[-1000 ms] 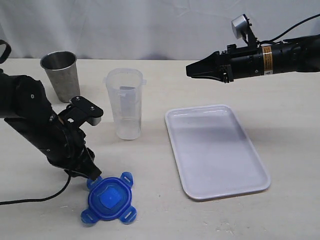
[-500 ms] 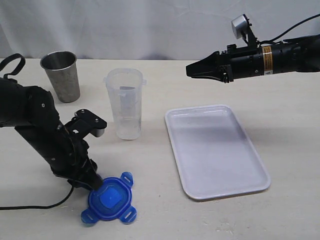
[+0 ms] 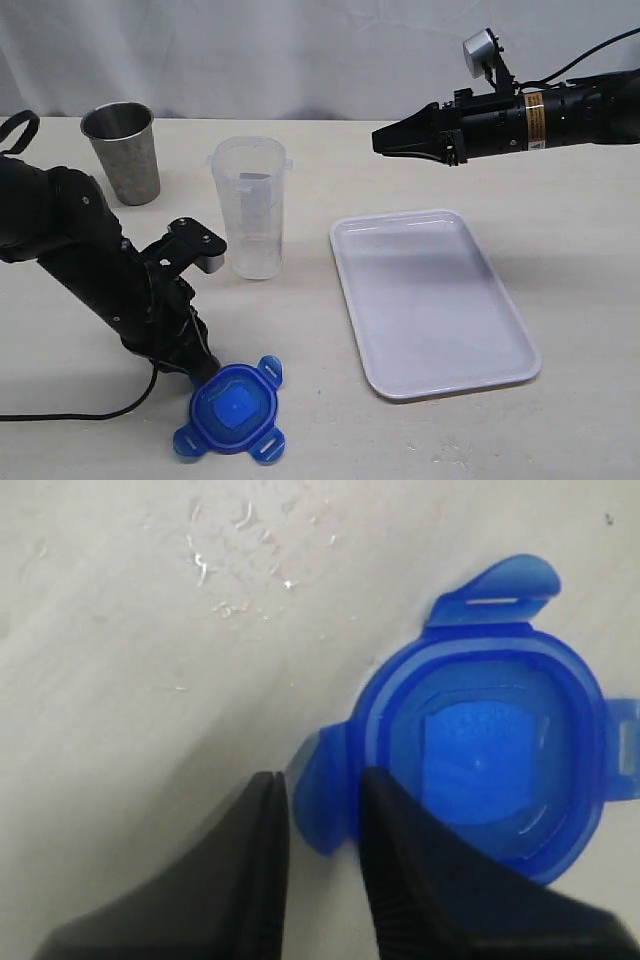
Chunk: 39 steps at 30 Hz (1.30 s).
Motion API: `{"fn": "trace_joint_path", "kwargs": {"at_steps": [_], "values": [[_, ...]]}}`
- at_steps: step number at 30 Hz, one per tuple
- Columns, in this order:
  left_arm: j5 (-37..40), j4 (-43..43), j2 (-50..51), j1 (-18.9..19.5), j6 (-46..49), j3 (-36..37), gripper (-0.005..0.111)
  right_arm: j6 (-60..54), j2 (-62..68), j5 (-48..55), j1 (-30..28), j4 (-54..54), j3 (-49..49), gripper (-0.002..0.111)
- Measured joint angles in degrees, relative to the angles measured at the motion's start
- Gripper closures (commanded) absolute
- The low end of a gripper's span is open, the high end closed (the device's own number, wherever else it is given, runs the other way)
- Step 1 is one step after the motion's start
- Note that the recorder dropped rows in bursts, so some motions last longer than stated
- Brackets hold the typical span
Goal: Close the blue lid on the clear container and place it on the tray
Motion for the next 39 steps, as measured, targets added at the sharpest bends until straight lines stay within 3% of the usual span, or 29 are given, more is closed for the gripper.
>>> {"fn": "trace_joint_path", "kwargs": {"at_steps": [9,17,25,32,39], "values": [[2.0,0.0,0.0,0.0,0.4,0.0,0.074,0.0,0.0,0.0,0.0,0.0,0.0,0.061],[2.0,-1.1,2.7,0.0,0.4,-0.1,0.075,0.0,0.0,0.0,0.0,0.0,0.0,0.061],[2.4,-1.6,3.2,0.0,0.9,-1.1,0.107,0.0,0.0,0.0,0.0,0.0,0.0,0.061],[8.3,-0.6,3.6,0.0,1.9,-4.0,0.107,0.0,0.0,0.0,0.0,0.0,0.0,0.061],[7.9,2.1,-0.3,0.0,2.0,-4.3,0.107,0.0,0.0,0.0,0.0,0.0,0.0,0.061]]}}
